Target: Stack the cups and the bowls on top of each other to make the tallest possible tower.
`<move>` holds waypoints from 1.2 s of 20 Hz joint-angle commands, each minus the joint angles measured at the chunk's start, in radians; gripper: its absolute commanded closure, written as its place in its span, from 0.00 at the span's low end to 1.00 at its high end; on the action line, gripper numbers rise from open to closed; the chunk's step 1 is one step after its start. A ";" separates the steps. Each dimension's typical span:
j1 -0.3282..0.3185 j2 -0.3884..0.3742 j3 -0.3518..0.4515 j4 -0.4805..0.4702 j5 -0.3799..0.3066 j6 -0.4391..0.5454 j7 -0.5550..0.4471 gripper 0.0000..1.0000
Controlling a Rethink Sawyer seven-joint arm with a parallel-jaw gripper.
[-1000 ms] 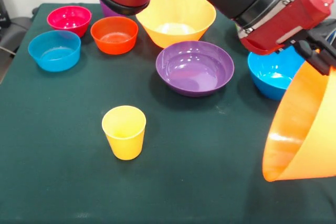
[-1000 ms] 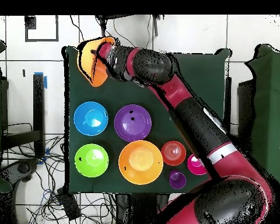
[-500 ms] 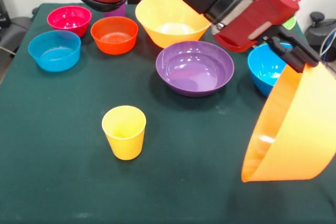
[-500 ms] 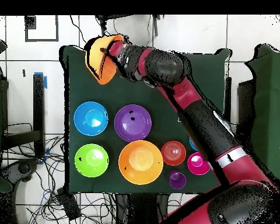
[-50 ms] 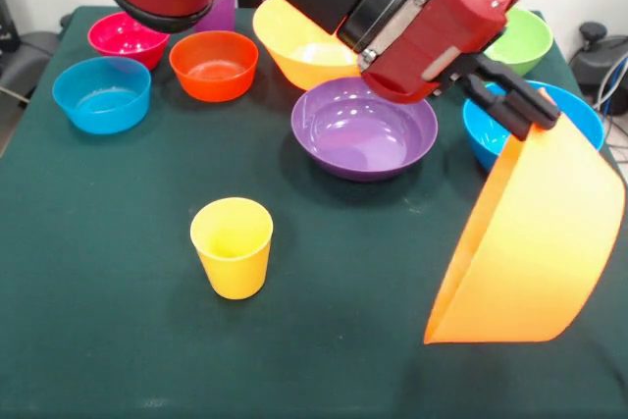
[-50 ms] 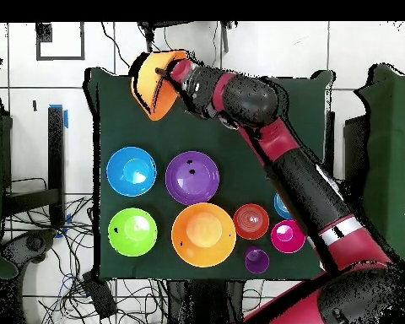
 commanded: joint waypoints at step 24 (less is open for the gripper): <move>-0.073 0.266 0.108 -0.027 -0.187 0.104 -0.173 1.00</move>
